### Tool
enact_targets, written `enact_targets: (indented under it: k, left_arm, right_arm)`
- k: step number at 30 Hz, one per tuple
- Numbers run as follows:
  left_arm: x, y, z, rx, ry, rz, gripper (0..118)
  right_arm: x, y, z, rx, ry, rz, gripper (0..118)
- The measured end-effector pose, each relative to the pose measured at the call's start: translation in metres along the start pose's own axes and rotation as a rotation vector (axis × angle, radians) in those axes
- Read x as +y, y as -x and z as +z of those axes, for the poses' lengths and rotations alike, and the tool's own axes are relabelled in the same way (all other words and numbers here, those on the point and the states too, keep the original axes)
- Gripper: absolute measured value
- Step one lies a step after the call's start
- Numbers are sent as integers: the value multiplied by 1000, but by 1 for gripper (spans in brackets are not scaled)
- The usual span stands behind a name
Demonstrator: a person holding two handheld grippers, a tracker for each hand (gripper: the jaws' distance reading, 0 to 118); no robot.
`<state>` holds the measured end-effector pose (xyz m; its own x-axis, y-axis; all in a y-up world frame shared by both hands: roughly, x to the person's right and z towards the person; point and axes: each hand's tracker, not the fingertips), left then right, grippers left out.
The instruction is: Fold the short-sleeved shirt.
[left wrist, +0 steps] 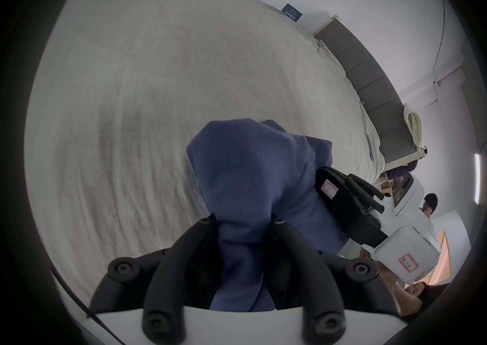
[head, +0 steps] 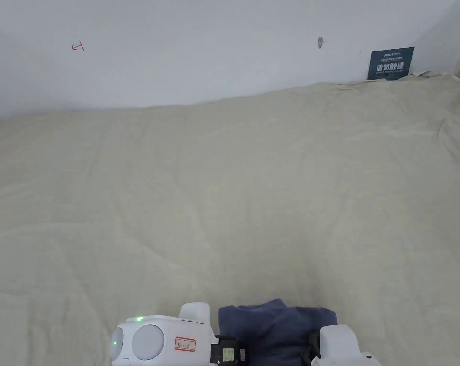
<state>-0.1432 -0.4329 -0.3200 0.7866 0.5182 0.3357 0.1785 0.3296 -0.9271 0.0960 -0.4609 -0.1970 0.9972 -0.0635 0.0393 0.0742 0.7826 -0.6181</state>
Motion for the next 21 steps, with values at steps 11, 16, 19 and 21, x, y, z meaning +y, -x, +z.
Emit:
enact_targets:
  k: [11, 16, 19, 21]
  left_arm:
    - [10, 14, 54, -9, -57, -6, 21]
    - [20, 50, 103, 63, -88, -15, 21]
    - [23, 79, 139, 146, -128, 4, 21]
    - [25, 101, 161, 197, -145, 20, 21]
  right_arm:
    - [58, -14, 55, 13, -197, 21, 0]
    - [84, -14, 77, 1, -266, 27, 0]
    - [98, -11, 88, -6, -306, 27, 0]
    - [106, -9, 93, -6, -329, 23, 0]
